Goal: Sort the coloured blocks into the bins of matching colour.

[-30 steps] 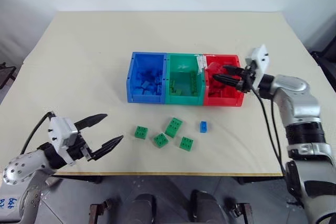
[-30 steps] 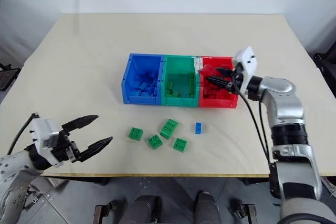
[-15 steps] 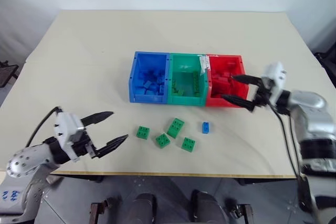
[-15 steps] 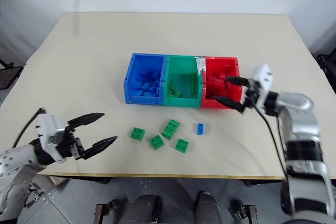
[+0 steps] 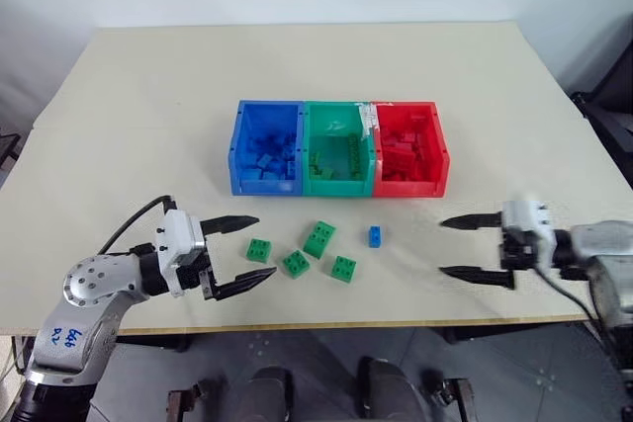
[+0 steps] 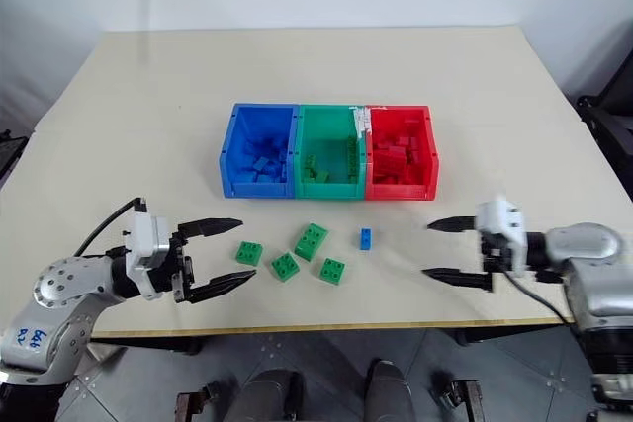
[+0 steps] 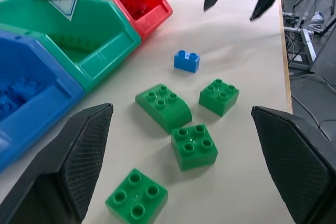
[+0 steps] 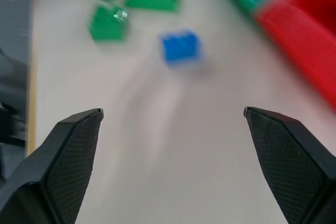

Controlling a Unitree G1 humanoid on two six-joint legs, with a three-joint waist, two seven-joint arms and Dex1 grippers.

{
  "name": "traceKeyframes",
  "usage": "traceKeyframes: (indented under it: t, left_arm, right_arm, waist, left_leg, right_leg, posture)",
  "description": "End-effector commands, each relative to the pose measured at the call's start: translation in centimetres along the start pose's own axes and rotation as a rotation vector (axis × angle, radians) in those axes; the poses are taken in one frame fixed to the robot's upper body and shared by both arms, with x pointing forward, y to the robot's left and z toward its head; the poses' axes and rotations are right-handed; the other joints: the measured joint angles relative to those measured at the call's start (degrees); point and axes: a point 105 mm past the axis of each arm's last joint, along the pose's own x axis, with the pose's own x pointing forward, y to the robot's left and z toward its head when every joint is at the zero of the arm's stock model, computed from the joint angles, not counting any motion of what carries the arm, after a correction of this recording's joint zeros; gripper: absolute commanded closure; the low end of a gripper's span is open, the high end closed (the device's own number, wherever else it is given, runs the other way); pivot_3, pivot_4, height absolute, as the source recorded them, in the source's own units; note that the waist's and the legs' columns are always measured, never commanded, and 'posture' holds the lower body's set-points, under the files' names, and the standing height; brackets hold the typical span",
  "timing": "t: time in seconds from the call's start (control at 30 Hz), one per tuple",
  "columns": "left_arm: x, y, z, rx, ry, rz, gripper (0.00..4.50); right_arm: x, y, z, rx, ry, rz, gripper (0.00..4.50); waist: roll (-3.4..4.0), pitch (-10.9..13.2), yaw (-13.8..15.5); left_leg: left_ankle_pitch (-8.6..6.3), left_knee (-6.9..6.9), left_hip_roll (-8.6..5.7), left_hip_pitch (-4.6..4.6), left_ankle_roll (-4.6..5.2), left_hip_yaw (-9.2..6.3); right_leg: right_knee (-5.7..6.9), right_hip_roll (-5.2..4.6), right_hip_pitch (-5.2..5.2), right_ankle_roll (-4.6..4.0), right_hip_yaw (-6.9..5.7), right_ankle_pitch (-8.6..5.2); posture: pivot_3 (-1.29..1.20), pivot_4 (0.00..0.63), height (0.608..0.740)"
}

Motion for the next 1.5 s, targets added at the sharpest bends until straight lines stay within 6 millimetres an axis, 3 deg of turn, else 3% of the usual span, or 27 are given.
traceKeyframes:
  t: [0.03,0.23,0.27,0.33,0.57,0.6,0.77,0.9,1.03,1.17,1.27,1.43,1.5]
  left_arm:
    - [-1.0,-0.2,0.4,0.032,0.011,0.013,0.00]
    - [-1.9,-1.1,0.5,0.029,0.032,0.052,0.00]
    - [-2.1,-1.3,0.5,0.022,0.037,0.059,0.00]
    - [-2.4,-1.7,0.5,0.012,0.044,0.067,0.00]
    - [-3.6,-1.3,0.9,0.007,0.033,0.170,0.00]
    - [-3.7,-1.2,1.0,0.005,0.027,0.187,0.00]
    - [-6.2,-0.7,0.6,-0.032,0.009,0.382,0.00]
    - [-7.7,-0.8,0.1,-0.069,-0.002,0.491,0.00]
    - [-8.4,-1.3,-0.8,-0.093,0.008,0.565,0.00]
    - [-8.4,-1.7,-0.9,-0.094,0.010,0.577,0.00]
    - [-8.4,-1.6,-0.8,-0.087,0.010,0.582,0.00]
    - [-8.1,-1.3,-0.5,-0.075,0.005,0.565,0.00]
    - [-7.8,-1.0,-0.5,-0.070,0.003,0.543,0.00]
  right_arm:
    - [2.5,-0.7,1.1,-0.040,-0.001,-0.012,0.02]
    - [5.0,-1.9,-0.9,-0.054,0.075,-0.025,0.02]
    - [5.2,-1.9,-1.2,-0.055,0.086,-0.019,0.19]
    - [5.5,-1.8,-1.5,-0.056,0.084,-0.004,0.64]
    - [6.3,-1.3,-0.1,-0.062,-0.031,0.036,3.04]
    - [6.3,-1.2,0.0,-0.062,-0.038,0.040,3.06]
    - [8.4,-1.9,6.1,-0.022,-0.239,0.040,3.06]
    - [11.6,-2.4,10.5,0.000,-0.328,0.035,3.06]
    - [15.9,-4.2,13.7,-0.060,-0.332,-0.100,3.06]
    - [17.8,-6.5,15.1,-0.109,-0.300,-0.291,3.06]
    - [18.0,-7.5,15.3,-0.115,-0.304,-0.345,2.02]
    - [17.0,-7.4,15.9,-0.146,-0.359,-0.333,0.23]
    - [15.4,-6.9,15.9,-0.167,-0.405,-0.290,0.04]
  waist:
    - [0.00,0.0,0.2]
    - [-0.01,0.0,1.4]
    - [-0.01,0.0,1.5]
    - [-0.01,0.0,1.4]
    - [-0.02,0.0,1.0]
    - [-0.02,0.0,1.0]
    - [-0.02,0.0,0.0]
    - [-0.04,0.0,-0.3]
    - [-0.10,-0.1,-0.4]
    - [-0.19,-0.1,-0.4]
    - [-0.24,-0.1,-0.4]
    - [-0.24,-0.1,-1.4]
    - [-0.24,-0.1,-1.4]
  left_leg:
    - [-0.01,0.02,0.03,-0.06,-0.02,-0.01]
    - [-0.10,0.11,-0.01,-0.25,0.02,-0.07]
    - [-0.14,0.11,-0.01,-0.26,0.01,-0.05]
    - [-0.17,0.09,0.01,-0.26,0.00,-0.02]
    - [-0.18,0.09,0.08,-0.23,-0.02,0.05]
    - [-0.18,0.10,0.08,-0.23,-0.02,0.06]
    - [-0.18,0.05,0.13,-0.23,-0.03,0.07]
    - [-0.18,0.04,0.22,-0.25,-0.11,0.11]
    - [-0.19,-0.02,0.20,-0.31,-0.12,0.37]
    - [-0.19,-0.03,0.15,-0.38,-0.12,0.47]
    - [-0.22,-0.04,0.12,-0.40,-0.09,0.47]
    - [-0.24,-0.10,0.15,-0.41,-0.08,0.53]
    - [-0.24,-0.12,0.18,-0.41,-0.08,0.55]
  right_leg:
    - [0.02,0.03,-0.07,-0.03,0.00,-0.01]
    - [0.00,0.04,-0.20,-0.07,0.01,-0.02]
    - [-0.01,0.04,-0.20,-0.07,0.01,-0.02]
    - [0.00,0.06,-0.24,-0.10,0.02,-0.04]
    - [0.02,0.12,-0.25,-0.13,0.02,-0.05]
    - [0.04,0.12,-0.25,-0.13,0.02,-0.05]
    - [0.06,0.12,-0.33,-0.13,0.09,-0.05]
    - [0.26,0.14,-0.57,-0.25,0.14,-0.11]
    - [0.43,0.14,-0.83,-0.29,0.34,-0.13]
    - [0.66,0.12,-1.02,-0.39,0.40,-0.17]
    - [0.69,0.10,-1.05,-0.43,0.41,-0.18]
    - [0.70,0.13,-1.11,-0.45,0.42,-0.19]
    - [0.71,0.15,-1.13,-0.46,0.41,-0.20]
  posture:
    - [0.00,0.150,0.740]
    - [0.00,0.150,0.740]
    - [0.00,0.150,0.740]
    - [0.00,0.150,0.740]
    - [0.00,0.150,0.740]
    - [0.00,0.150,0.740]
    - [0.00,0.150,0.740]
    - [0.00,0.150,0.740]
    - [0.00,0.150,0.740]
    - [0.00,0.150,0.740]
    - [0.00,0.150,0.740]
    - [0.00,0.150,0.740]
    - [0.00,0.150,0.740]
